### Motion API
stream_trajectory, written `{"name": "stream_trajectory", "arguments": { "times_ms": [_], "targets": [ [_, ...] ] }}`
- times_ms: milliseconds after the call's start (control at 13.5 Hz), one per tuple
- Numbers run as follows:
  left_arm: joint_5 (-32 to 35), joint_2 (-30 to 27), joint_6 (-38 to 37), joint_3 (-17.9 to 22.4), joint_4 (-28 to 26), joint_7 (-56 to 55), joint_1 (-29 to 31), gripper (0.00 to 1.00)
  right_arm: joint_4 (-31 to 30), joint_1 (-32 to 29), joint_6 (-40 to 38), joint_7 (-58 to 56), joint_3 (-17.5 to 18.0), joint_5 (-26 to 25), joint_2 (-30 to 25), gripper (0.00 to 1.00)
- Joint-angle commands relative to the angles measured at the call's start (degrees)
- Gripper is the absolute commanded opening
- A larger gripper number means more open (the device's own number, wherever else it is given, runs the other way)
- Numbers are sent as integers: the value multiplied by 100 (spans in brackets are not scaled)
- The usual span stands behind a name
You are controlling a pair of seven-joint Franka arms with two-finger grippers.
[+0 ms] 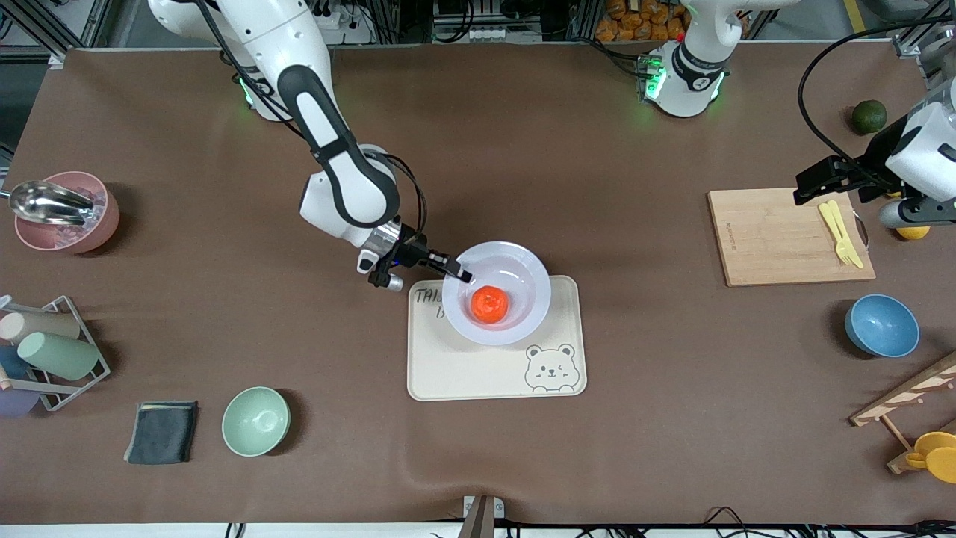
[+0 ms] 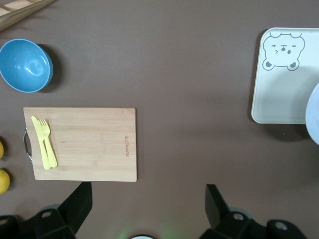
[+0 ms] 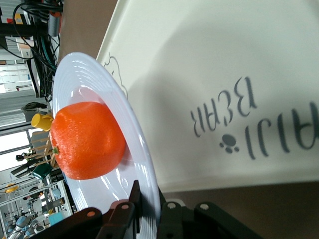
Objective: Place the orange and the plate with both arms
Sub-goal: 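Slide the plate with the right gripper onto the bear tray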
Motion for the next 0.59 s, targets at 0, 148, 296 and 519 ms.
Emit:
{"name": "stream_trajectory", "arguments": {
  "times_ms": [0,148,296,519],
  "targets": [
    [-15,-56,72,1,-80,142,12,100,272,-194,7,-137,52,-21,176,0],
    [-15,-56,72,1,-80,142,12,100,325,-300,7,-129,52,-205,246,0],
    [-15,-65,72,1,-88,142,12,100,360,-309,7,-137,52,-267,343,0],
    [-15,-65,72,1,-88,142,21,100,466,-318,7,-137,43,-276,448,0]
  ]
}}
